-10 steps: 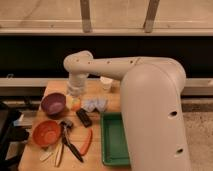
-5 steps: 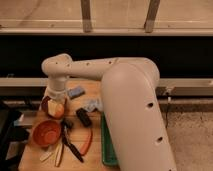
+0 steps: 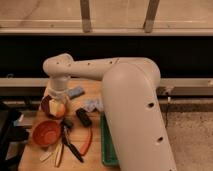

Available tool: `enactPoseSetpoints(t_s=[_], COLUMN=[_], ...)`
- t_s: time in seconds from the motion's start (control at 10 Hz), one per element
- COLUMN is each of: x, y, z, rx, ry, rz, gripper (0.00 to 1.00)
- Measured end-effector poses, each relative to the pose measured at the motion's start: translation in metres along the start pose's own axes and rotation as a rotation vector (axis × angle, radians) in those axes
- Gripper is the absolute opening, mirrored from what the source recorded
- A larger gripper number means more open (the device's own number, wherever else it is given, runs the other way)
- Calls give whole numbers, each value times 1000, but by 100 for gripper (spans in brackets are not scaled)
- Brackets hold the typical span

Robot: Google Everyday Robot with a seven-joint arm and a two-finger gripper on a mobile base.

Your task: Place apple in red bowl

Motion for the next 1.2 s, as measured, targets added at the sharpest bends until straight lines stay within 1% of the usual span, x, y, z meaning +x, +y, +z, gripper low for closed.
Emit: enactPoseSetpoints(t_s=[0.2, 0.4, 0.5, 0.6, 0.8, 0.9, 1.1, 1.2], x=[-7, -15, -17, -15, -11, -8, 1, 2], y=[19, 46, 58, 62, 71, 72, 72, 74], z=[8, 17, 22, 25, 42, 48, 61, 62], rx=[4, 5, -2, -8, -53, -72, -131, -138], ry=[22, 44, 53, 60, 72, 72, 56, 48], rz=[-40, -75, -92, -96, -95, -89, -74, -73], gripper=[0, 0, 4, 10, 33, 41, 64, 72])
